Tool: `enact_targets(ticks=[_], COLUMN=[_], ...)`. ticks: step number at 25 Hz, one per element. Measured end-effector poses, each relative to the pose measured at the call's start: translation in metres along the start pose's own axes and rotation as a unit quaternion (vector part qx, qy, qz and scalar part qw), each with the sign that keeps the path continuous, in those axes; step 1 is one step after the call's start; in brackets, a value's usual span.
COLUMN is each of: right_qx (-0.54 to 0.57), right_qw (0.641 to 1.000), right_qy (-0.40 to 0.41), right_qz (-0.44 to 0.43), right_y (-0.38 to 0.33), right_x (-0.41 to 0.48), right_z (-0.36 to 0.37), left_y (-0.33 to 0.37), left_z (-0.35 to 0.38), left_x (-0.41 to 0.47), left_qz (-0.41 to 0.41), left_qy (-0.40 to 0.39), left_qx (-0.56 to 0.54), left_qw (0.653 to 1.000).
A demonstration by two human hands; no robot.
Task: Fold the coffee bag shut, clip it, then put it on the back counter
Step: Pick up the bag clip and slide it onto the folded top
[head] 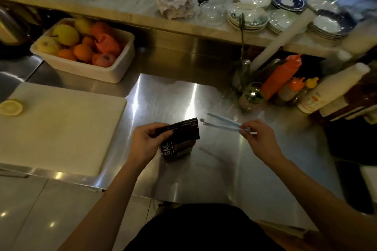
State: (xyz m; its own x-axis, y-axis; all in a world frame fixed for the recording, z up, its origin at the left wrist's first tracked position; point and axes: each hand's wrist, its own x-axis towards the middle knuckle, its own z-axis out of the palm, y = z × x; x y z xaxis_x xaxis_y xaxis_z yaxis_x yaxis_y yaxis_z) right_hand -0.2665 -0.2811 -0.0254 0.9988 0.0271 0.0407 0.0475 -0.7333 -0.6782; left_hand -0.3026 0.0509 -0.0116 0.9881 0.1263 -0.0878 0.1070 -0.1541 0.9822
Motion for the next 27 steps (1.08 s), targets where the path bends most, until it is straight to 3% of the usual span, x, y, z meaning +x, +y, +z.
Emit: enact_targets(ticks=[7, 12, 19, 27], right_qx=[0.024, 0.049, 0.091, 0.158], right_qw=[0.999, 0.998, 0.995, 0.984], right_qy=[0.037, 0.028, -0.012, -0.084], right_qz=[0.001, -0.005, -0.049, 0.008], right_y=[0.017, 0.023, -0.004, -0.029], right_x=[-0.045, -0.047, -0.017, -0.003], right_z=[-0.069, -0.064, -0.028, -0.018], left_y=[0.022, 0.02, 0.011, -0.002], left_z=[0.067, 0.099, 0.098, 0.098], left_x=[0.033, 0.034, 0.028, 0.026], left_qz=[0.054, 0.04, -0.004, -0.011], left_qy=[-0.156, -0.198, -0.162, -0.105], left_qx=[0.067, 0.059, 0.026, 0.028], left_qw=[0.984, 0.977, 0.986, 0.994])
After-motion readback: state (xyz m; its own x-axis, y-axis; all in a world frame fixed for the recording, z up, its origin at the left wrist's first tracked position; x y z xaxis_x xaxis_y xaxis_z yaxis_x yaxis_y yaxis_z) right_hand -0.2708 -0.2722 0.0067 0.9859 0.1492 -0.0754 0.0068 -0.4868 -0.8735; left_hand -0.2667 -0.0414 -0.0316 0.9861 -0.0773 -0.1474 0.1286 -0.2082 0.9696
